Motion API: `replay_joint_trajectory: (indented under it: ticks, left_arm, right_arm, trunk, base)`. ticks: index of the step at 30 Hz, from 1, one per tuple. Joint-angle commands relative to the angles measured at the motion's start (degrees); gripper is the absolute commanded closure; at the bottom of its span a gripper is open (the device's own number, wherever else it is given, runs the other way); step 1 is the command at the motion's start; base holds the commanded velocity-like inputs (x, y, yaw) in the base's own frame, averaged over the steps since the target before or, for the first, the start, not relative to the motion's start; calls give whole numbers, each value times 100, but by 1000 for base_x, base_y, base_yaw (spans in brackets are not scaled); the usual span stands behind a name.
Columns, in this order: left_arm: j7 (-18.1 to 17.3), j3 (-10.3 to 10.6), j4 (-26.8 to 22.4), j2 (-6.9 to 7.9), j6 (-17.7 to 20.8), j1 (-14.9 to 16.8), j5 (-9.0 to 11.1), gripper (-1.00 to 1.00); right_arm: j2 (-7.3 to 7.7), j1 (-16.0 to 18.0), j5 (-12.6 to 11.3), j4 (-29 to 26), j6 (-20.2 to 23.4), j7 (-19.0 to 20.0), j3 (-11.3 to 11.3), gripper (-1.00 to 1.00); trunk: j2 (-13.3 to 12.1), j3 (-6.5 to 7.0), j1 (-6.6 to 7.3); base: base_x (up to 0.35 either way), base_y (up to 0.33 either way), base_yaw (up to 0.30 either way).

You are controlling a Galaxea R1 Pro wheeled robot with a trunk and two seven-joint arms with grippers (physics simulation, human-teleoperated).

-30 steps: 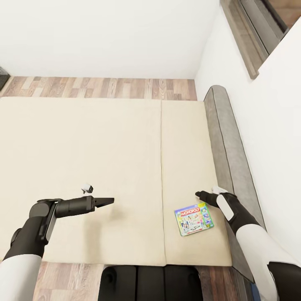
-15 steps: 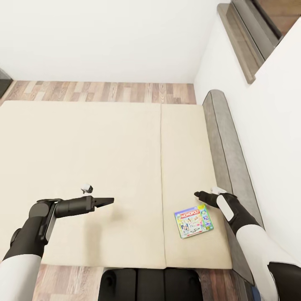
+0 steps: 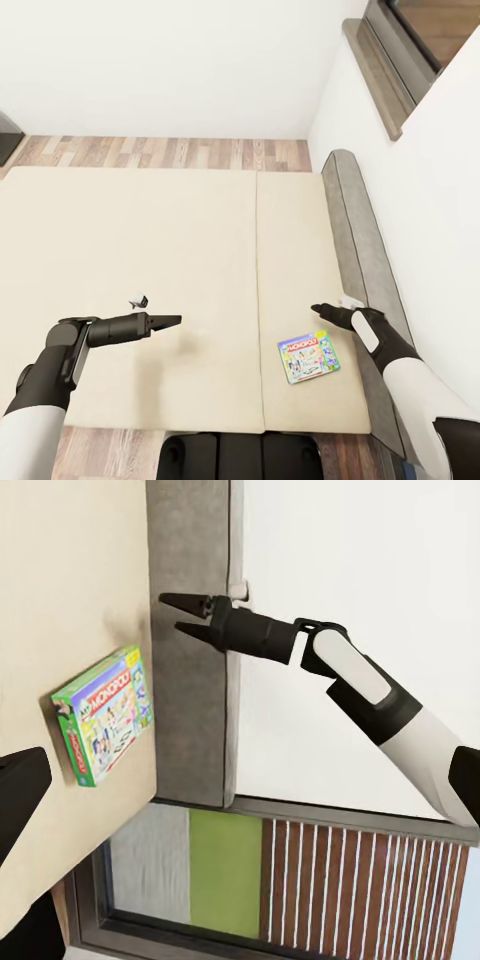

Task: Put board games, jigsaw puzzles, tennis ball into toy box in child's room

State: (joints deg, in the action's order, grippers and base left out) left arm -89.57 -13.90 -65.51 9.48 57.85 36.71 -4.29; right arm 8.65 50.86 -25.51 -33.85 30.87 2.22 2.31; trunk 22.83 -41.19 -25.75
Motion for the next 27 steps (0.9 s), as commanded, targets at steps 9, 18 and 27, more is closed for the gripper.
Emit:
replay_joint_trajectory:
  ticks: [9,18,27]
  left_arm:
    - [-43,-1,3,-1,60,3,-46,-100]
    - [-43,1,3,-5,60,5,-46,-100]
    - [-43,3,3,-8,60,3,-46,-100]
  right_arm:
    - [46,-5,19,42,25,85,7,-100]
    - [49,-6,30,335,-13,94,-8,-100]
    - [25,-37,54,847,-70,85,-27,-100]
  trunk:
    - [8,43,-4]
    - [8,47,-4]
    - [8,48,-4]
  base:
    - [0,0,0]
    - [0,0,0]
    - [0,0,0]
